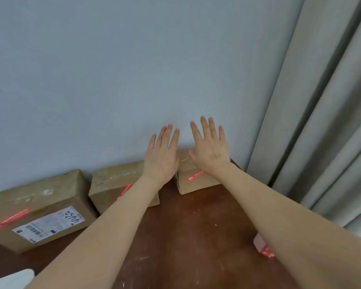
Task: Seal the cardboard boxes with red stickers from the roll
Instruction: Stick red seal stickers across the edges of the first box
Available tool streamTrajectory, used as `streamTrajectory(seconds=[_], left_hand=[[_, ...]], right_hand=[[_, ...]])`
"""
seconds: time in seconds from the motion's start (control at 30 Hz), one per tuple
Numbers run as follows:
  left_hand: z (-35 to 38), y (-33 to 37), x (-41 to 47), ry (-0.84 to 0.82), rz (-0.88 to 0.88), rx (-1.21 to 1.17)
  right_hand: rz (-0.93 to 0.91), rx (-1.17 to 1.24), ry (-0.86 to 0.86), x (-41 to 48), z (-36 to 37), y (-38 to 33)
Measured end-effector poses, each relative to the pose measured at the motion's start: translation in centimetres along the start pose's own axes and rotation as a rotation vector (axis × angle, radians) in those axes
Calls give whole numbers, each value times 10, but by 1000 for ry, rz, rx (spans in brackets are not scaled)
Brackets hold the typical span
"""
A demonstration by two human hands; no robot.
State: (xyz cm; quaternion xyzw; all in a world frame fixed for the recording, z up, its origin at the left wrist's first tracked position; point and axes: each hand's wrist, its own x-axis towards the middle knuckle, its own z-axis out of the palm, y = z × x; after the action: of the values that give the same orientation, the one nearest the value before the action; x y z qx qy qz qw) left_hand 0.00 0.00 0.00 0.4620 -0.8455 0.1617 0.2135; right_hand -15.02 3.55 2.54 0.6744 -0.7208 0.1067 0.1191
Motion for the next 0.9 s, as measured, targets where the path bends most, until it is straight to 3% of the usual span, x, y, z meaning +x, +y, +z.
streamTrajectory(seconds=[0.17,0.47,0.9], left_hand=[[18,3,-14,69,22,17],[11,17,-52,35,-29,38],[-72,72,-133,58,-62,97]], right_hand=[[-20,-36,37,-15,22,-4],[-37,-40,117,-61,29,-11],[-65,130,232,-169,-24,-3]])
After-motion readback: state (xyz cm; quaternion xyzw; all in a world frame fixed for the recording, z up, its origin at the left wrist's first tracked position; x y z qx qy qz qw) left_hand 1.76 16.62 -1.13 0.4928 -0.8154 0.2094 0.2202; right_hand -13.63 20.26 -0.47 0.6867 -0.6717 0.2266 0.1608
